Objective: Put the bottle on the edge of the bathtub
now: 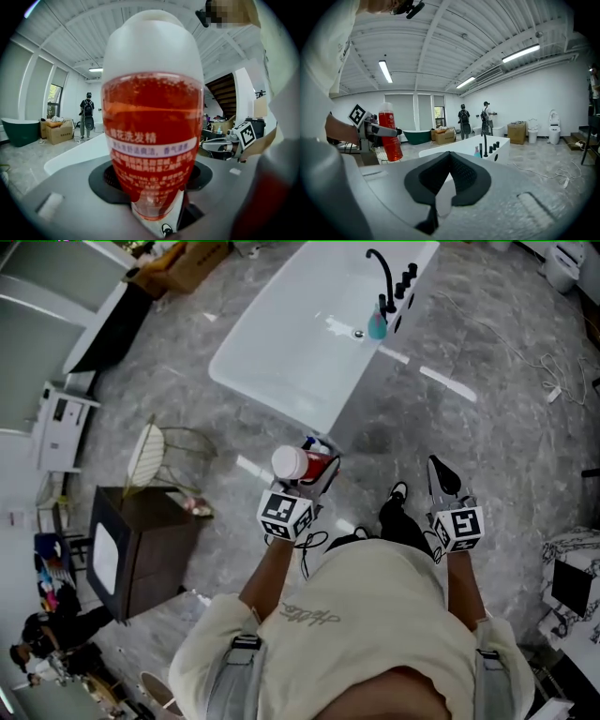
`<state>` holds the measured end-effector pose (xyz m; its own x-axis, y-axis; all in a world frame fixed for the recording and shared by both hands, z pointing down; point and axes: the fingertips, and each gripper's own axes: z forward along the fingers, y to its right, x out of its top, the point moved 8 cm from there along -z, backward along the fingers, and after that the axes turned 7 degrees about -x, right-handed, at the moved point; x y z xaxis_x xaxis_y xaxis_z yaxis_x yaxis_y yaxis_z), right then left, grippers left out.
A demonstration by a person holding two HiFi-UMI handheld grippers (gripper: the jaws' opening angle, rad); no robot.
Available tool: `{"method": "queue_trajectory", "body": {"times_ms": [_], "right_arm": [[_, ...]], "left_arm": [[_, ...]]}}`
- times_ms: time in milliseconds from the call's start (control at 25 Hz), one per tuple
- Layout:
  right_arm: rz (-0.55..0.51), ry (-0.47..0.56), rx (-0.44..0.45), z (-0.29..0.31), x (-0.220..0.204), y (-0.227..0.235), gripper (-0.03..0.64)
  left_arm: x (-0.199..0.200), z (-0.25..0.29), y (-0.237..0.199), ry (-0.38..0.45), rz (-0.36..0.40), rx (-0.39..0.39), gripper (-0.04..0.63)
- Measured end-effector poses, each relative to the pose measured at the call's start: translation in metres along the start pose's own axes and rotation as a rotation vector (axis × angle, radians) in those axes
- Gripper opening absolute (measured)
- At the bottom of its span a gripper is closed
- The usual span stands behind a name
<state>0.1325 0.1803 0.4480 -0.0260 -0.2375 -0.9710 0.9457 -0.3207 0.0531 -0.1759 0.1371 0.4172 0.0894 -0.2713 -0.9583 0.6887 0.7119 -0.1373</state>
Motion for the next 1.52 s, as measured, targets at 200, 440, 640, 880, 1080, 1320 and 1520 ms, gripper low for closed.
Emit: {"method": "queue_trajectory", "body": {"times_ms": [200,440,640,880,1080,1320,1520], "right_arm": [[-0.001,0.014,0.051,0.049,0.016,0.040,0.002],[-0.032,-0.008,0.106,0.090,0.024,0.087,0.002],[-0.020,-0.036,0.139,0.105,0.020,0.096,0.002],[-0.012,-0.070,0.155,0.123,0.016,0.096,0.002],[0.004,-0.078,0.114,0.137,0.019,0.098,0.002],[-0.035,-0.100,0.083,0.176,0.042,0.108,0.002],[-0.130,-0.113,0.078,0.212,0.062,0.102,0.002]], "left_arm": [[0.020,0.051,-0.005,0.026,-0.042,-0.003,0.301],[0.044,0.101,-0.009,0.055,-0.045,0.025,0.301],[0.041,0.115,-0.013,0.024,-0.057,0.041,0.301],[0.035,0.124,-0.033,-0.001,-0.092,0.062,0.301],[0.026,0.131,-0.060,-0.034,-0.070,0.056,0.301],[0.032,0.165,-0.106,-0.023,-0.012,0.046,0.301],[0.024,0.190,-0.146,-0.052,-0.038,0.022,0.301]]}}
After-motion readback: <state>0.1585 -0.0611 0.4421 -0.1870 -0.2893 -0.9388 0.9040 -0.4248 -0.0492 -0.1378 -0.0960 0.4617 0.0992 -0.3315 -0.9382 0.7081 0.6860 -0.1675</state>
